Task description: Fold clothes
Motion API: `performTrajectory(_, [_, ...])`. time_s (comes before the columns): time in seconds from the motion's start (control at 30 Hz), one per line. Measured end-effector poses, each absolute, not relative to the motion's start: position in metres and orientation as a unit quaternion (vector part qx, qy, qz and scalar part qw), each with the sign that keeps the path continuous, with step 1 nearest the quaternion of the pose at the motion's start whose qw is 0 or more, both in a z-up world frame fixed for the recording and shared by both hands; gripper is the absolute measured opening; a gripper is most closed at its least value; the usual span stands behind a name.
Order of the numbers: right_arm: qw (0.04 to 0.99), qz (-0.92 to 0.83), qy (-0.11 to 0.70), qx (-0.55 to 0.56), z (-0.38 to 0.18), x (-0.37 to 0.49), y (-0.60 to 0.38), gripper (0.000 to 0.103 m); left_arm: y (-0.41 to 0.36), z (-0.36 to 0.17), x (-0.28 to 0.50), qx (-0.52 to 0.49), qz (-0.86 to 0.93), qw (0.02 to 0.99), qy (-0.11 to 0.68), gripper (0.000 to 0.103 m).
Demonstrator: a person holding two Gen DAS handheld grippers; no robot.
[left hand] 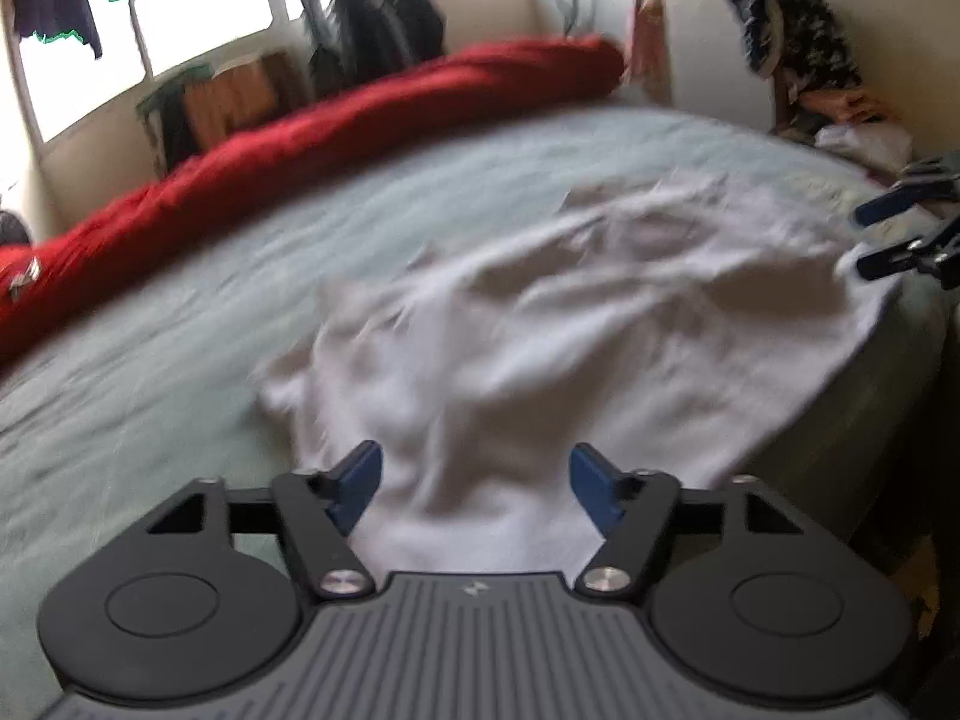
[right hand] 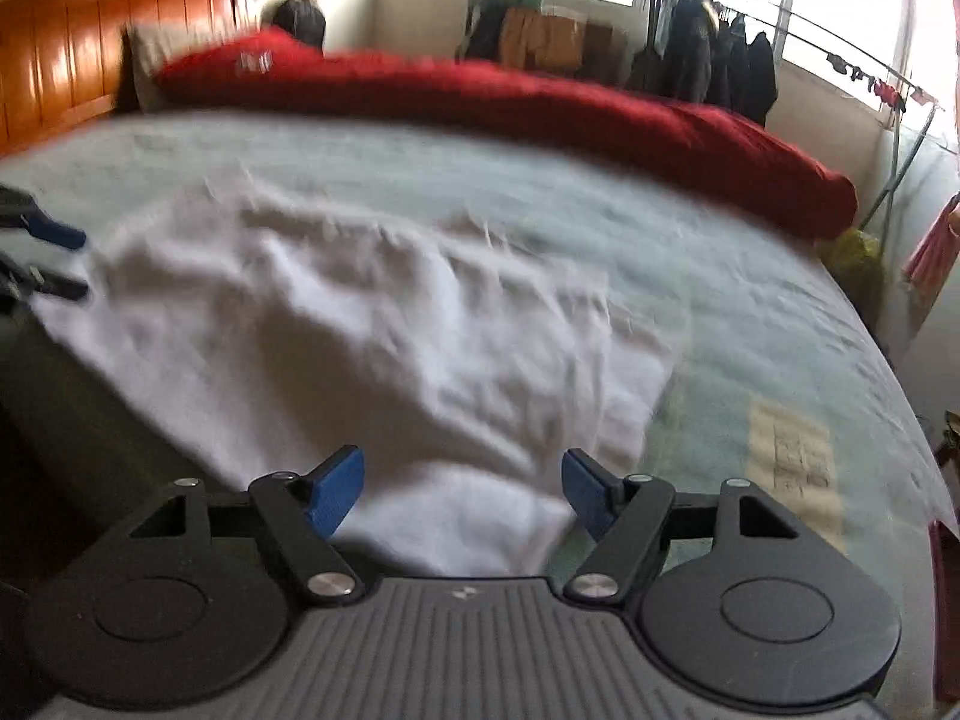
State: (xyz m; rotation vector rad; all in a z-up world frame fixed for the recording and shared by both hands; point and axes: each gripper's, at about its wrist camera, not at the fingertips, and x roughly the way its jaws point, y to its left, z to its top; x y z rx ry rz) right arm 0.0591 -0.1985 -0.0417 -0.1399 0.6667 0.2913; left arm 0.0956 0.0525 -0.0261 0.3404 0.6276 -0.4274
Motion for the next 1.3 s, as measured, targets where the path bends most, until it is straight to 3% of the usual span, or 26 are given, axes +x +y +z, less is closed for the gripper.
performTrajectory(0.23, [0.909,0.157,0.385,0.035,-0.069,0.058,-0.211,0.083,0.043,-0.056,0.106,0.101,-0.218,0.887,0.394,0.075])
performTrajectory(0.37, [0.911,0.158,0.375,0.073,-0.061,0.040,-0.229,0.084,0.059,-0.043,0.100,0.063,-0.201,0.893,0.398,0.075])
performTrajectory(0.53, [0.918,0.185,0.342,0.084,-0.043,0.048,-0.215,0.092,0.054,-0.023,0.102,0.011,-0.214,0.899,0.382,0.081])
performTrajectory(0.7, [0.909,0.156,0.381,0.066,-0.070,0.053,-0.201,0.098,0.052,-0.052,0.101,-0.002,-0.188,0.884,0.428,0.081])
performTrajectory(1.0, [0.935,0.163,0.304,0.081,-0.035,0.063,-0.213,0.103,0.058,-0.013,0.132,-0.028,-0.219,0.909,0.354,0.085])
performTrajectory(1.3, [0.926,0.159,0.313,0.137,-0.059,0.148,-0.207,0.103,0.059,-0.045,0.222,-0.156,-0.231,0.892,0.355,0.085])
